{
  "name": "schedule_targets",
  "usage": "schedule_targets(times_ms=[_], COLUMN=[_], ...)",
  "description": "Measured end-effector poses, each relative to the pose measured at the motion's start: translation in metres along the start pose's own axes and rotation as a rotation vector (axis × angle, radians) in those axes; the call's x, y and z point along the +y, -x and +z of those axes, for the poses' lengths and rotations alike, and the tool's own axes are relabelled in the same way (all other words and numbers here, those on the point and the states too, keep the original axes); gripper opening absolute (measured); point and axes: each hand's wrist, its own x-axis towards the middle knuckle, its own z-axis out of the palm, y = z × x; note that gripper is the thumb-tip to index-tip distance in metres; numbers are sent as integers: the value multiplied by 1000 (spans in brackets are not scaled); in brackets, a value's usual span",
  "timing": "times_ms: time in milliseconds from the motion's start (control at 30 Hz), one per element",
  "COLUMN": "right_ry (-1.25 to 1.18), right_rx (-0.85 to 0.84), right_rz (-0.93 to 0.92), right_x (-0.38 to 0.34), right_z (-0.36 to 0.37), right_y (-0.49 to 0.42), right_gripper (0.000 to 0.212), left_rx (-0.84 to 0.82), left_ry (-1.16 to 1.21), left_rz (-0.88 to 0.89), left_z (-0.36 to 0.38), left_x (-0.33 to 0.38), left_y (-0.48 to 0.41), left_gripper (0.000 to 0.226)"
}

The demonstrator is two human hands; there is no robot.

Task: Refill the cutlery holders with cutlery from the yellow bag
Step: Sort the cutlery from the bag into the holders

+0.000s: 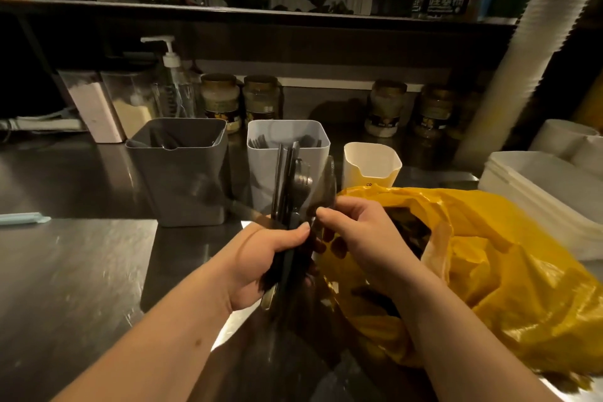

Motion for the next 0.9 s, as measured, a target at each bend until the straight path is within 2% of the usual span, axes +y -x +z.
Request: schedule_targets(times_ms=[200, 333, 367, 467, 500, 567, 700, 800, 900], right_ry=[-65, -211, -291, -506, -538, -538, -500, -387, -224], right_rx=[-1, 78, 119, 303, 363, 433, 523, 469, 382], right_rz=[34, 80, 101, 101, 58, -84, -293, -394, -389], right_x=[-5, -9, -11, -25, -31, -48, -90, -114, -118], right_z=[1, -1, -4, -13, -14, -9, 16, 52, 86], right_y=[5, 6, 5, 4, 3, -2, -45, -90, -127], right_gripper=[17, 14, 14, 15, 16, 18, 13, 9, 9], left_rx=[-1, 11, 28, 56, 43, 64, 267, 351, 369], left_ry=[-7, -25, -26, -47, -41, -4, 39, 52, 135], left_rz=[-23, -6, 17, 89, 104, 159, 292, 299, 306], left_z=[-1, -8, -10, -22, -29, -41, -53, -62, -70], left_x=[-1, 1, 4, 14, 19, 24, 25, 23, 22], left_y=[-1, 4, 5, 13, 17, 22, 18, 15, 15], left_gripper=[61, 83, 77, 26, 21, 30, 39, 37, 38])
